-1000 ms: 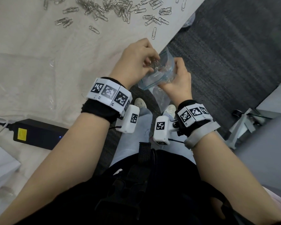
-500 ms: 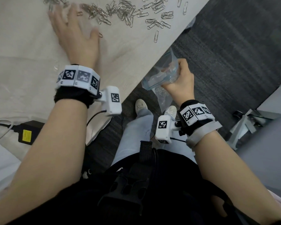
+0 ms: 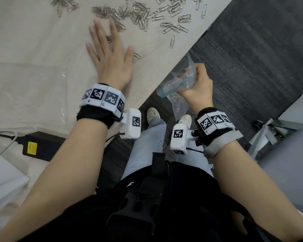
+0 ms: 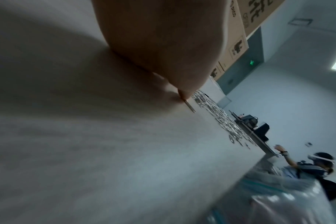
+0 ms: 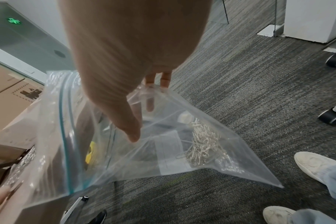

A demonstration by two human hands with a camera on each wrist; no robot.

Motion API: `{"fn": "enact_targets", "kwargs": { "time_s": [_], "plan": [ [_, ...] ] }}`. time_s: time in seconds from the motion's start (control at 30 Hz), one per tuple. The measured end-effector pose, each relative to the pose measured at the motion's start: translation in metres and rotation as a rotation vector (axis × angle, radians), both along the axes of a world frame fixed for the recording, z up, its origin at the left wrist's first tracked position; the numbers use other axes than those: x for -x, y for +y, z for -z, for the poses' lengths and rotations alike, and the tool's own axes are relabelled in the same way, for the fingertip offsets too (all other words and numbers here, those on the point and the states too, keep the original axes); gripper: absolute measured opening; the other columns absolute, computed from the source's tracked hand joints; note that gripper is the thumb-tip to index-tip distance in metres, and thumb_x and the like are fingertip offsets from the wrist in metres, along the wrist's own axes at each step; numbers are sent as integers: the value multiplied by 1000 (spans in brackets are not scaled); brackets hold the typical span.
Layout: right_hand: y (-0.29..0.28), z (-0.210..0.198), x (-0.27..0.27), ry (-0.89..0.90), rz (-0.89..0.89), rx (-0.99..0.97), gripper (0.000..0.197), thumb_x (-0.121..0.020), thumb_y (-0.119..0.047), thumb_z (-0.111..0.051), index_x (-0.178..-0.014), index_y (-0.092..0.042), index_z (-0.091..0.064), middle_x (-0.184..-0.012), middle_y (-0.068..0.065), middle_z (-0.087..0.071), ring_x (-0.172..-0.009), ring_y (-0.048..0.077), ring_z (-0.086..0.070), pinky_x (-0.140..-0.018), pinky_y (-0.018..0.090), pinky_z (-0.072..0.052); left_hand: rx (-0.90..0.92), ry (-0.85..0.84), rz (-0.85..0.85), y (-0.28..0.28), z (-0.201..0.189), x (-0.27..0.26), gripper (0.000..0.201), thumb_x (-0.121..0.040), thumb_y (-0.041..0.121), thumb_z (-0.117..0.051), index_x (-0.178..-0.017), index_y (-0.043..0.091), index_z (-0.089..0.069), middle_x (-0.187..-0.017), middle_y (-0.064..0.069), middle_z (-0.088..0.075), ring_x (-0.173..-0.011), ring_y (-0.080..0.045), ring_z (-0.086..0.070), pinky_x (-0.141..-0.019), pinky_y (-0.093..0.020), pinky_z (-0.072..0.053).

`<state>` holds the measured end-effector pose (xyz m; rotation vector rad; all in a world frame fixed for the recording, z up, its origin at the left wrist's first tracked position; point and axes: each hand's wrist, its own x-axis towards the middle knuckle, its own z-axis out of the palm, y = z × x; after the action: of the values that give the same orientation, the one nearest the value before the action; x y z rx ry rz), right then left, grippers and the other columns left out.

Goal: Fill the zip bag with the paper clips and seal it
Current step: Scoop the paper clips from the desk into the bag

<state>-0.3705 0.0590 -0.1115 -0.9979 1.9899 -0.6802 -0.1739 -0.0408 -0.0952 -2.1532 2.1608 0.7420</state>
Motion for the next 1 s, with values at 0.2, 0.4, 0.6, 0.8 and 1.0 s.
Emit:
{"fn": "enact_targets", "kwargs": {
  "time_s": [0.2, 0.4, 0.6, 0.8, 1.0],
  "plan": [
    [-2, -2, -2, 11, -6, 16, 40, -69, -37, -73, -95, -40, -43, -94, 3, -69, -92, 29, -65, -91, 55, -51, 123, 158, -54, -6, -9, -8, 68, -95, 38, -33, -148, 10, 1, -154, -24, 13, -144, -36, 11, -115, -49, 9],
    [-4, -6, -3, 11, 1, -11, 41, -70, -34, -75, -98, -36, -45, -95, 2, -70, -94, 28, -65, -90, 53, -52, 158, 111, -297, -50, -15, -38, 68, -95, 40, -33, -148, 10, -3, -155, -22, 11, -144, -36, 9, -116, -50, 4],
    [-8, -4, -2, 16, 8, -19, 41, -72, -28, -77, -101, -29, -48, -95, 2, -70, -92, 27, -66, -91, 53, -51, 137, 64, -280, -78, -9, -44, 64, -95, 38, -32, -149, 15, -5, -157, -16, 5, -145, -33, 7, -115, -54, 5],
    [-9, -6, -3, 11, 23, -23, 42, -73, -32, -76, -105, -20, -51, -94, 4, -70, -90, 28, -66, -89, 53, -52, 142, 136, -107, -59, -4, -22, 57, -96, 35, -34, -147, 16, -18, -158, -10, -7, -146, -29, -1, -117, -45, 3],
    [-11, -11, -4, -1, 32, -5, 38, -74, -32, -75, -101, -26, -49, -95, 3, -71, -90, 26, -67, -87, 53, -53, 358, 417, -112, -31, -5, 3, 35, -83, 18, -46, -114, 10, -61, -125, -11, -50, -118, -17, -41, -107, -22, -31]
  ]
}}
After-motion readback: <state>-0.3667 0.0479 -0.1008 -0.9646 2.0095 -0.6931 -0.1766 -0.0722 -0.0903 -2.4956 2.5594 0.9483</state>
